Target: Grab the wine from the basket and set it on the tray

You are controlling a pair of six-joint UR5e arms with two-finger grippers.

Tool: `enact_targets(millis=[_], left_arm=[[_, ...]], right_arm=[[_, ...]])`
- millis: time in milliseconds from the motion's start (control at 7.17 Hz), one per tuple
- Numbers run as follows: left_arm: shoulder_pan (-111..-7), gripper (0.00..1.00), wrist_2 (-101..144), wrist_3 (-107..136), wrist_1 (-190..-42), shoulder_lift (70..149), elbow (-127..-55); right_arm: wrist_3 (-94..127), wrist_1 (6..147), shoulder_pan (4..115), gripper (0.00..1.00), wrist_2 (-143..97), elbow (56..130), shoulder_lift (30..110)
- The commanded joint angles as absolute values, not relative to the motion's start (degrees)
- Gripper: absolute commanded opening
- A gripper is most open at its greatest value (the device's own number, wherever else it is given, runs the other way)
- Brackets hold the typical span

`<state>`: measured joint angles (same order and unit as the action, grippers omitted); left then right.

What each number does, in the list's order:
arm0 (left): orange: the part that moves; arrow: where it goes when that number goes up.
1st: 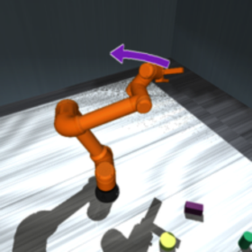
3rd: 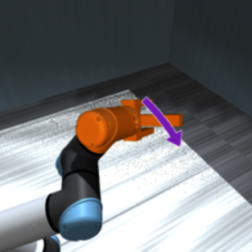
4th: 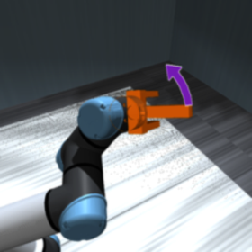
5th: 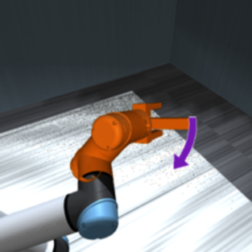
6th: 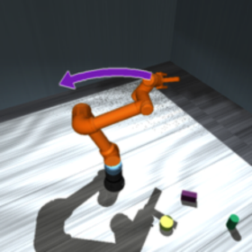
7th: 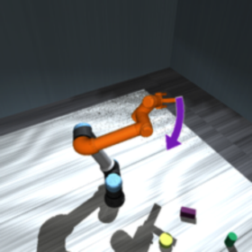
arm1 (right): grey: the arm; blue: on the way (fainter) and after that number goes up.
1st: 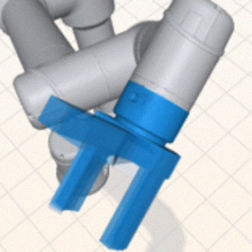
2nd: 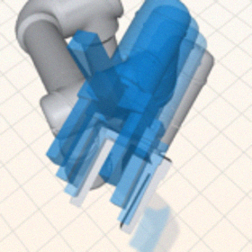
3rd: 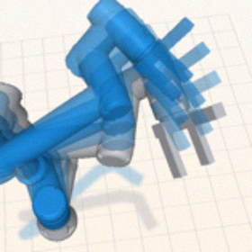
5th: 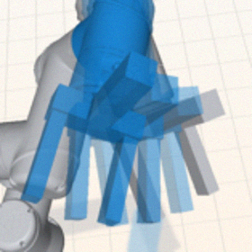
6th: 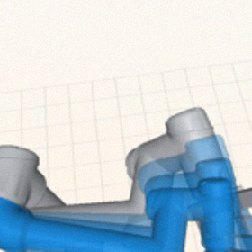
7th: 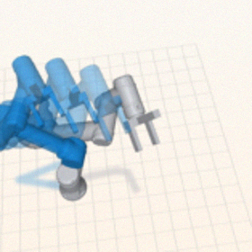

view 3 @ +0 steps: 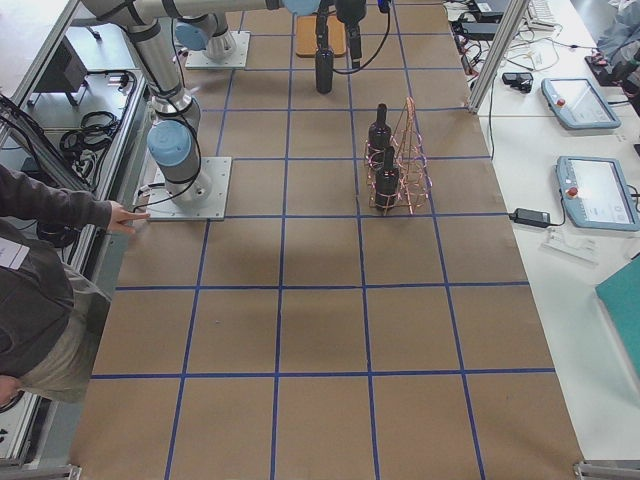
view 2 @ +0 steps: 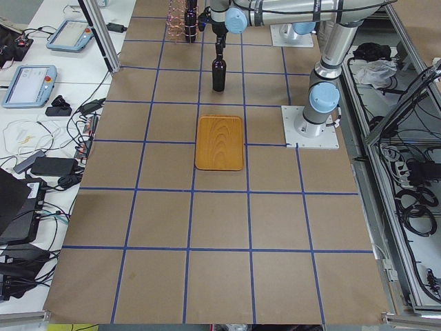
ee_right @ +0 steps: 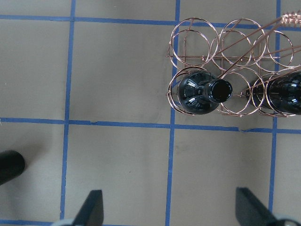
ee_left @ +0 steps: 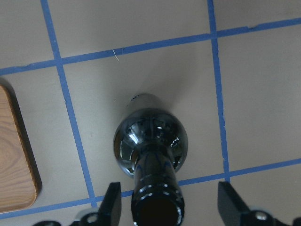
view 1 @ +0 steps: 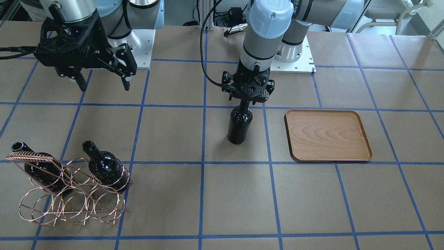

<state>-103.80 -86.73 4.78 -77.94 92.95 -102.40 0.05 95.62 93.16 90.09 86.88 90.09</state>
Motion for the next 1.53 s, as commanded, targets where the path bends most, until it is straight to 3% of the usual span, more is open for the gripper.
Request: enact_targets(millis=[0,279,558,697,836,1115,1394], left_arm=[[-103.8,0.75,-86.8,4.7,-78.2,93.0,-102.5],[-103.7,0.50,-86.8,4.8,-78.9,93.0,-102.5],[-103.6,0.50,-86.9,4.8,-80.3,93.0,-102.4],[-103.5,0.39,-86.8,4.7,-80.2,93.0,-102.3],[-103.4,0.00,-86.7,4.7,-80.2,93.0,-101.7],[-103.3,0.00,-86.8,4.7,-80.2,93.0,-101.3],[-103.0,0.00,-87.6,4.8,-80.4,92.5,-100.6]], right_arm=[[0.1,95.7,93.2,1.00,90.1,86.9,90.1],[0.1,95.7,93.2,1.00,90.1,86.9,90.1],[0.1,95.7,93.2,1.00,90.1,86.9,90.1],[0.1,95.7,93.2,1.00,90.1,86.9,90.1],[0.1,95.7,93.2,1.00,90.1,86.9,90.1],[0.3,95.1,93.5,1.00,90.2,87.1,90.2],[14.3,95.1,99.3,1.00,89.9,87.2,89.6]])
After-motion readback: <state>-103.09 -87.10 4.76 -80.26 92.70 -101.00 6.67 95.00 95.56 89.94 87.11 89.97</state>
